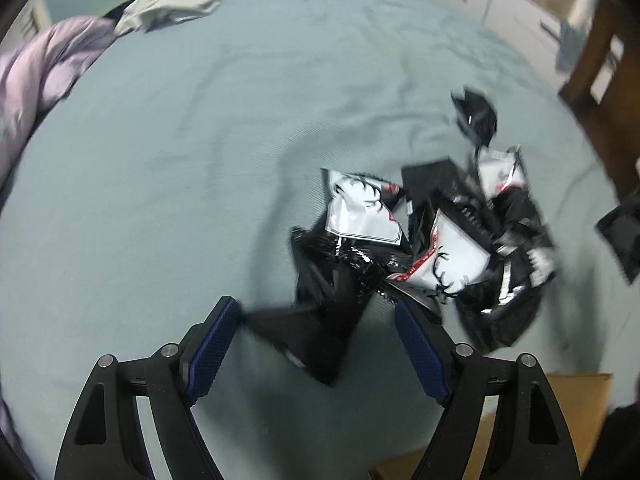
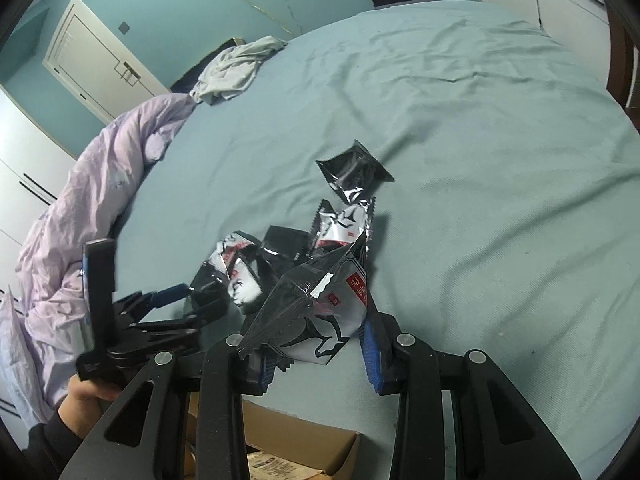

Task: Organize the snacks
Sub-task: 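Grasp a black snack packet with the left gripper while the right gripper grasps another, then drop the black packet into the box from the left gripper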

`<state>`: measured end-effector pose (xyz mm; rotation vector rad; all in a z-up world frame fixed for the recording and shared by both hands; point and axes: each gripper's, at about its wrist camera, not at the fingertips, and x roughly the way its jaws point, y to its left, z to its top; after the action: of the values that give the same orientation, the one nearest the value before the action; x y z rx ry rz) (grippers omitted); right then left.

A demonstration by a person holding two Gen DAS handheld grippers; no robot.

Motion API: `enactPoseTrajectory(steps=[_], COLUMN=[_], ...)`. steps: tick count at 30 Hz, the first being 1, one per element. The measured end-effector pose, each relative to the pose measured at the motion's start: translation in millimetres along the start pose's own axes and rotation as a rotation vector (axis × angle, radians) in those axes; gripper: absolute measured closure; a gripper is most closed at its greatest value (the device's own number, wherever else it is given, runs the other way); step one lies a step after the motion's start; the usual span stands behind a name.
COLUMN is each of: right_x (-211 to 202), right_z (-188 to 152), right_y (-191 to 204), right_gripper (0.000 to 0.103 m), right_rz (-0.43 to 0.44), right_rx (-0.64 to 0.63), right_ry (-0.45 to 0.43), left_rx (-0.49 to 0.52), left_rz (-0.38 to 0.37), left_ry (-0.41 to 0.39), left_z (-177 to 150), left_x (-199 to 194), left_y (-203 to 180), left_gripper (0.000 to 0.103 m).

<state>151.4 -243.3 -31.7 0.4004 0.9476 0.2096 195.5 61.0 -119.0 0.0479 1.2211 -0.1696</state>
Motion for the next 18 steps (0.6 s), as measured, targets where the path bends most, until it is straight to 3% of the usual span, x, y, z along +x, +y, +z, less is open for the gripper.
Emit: enactPoseTrajectory(steps=[1, 5, 9, 13, 18], right_x=[1, -1, -5, -15, -49], right_z=[-2, -5, -9, -23, -47], right_y=[1, 7, 12, 14, 25], right_gripper=[0.070, 0.070, 0.070, 0.070, 0.070], right_rz=[-0.009, -0.049, -0.070, -0.092, -0.121], right_rx=[-0.003, -0.026, -0.052, -0.059, -0.093], right_ry=[-0.002, -0.026, -0.066, -0.082, -0.115], left_rx=[0.010, 0.012, -0.025, -0.036, 0.028], left_rz=[0.014, -0.027, -0.009, -0.001, -0.004], left_ry=[-0.002, -0.033, -0.075, -0.136, -0.200], left_z=[0, -2, -8, -21, -39], left_x=[2, -7, -33, -78, -133], left_y=[-3, -2, 6, 9, -13], left_gripper=[0.056, 0.059, 0.060, 0.061, 0.061])
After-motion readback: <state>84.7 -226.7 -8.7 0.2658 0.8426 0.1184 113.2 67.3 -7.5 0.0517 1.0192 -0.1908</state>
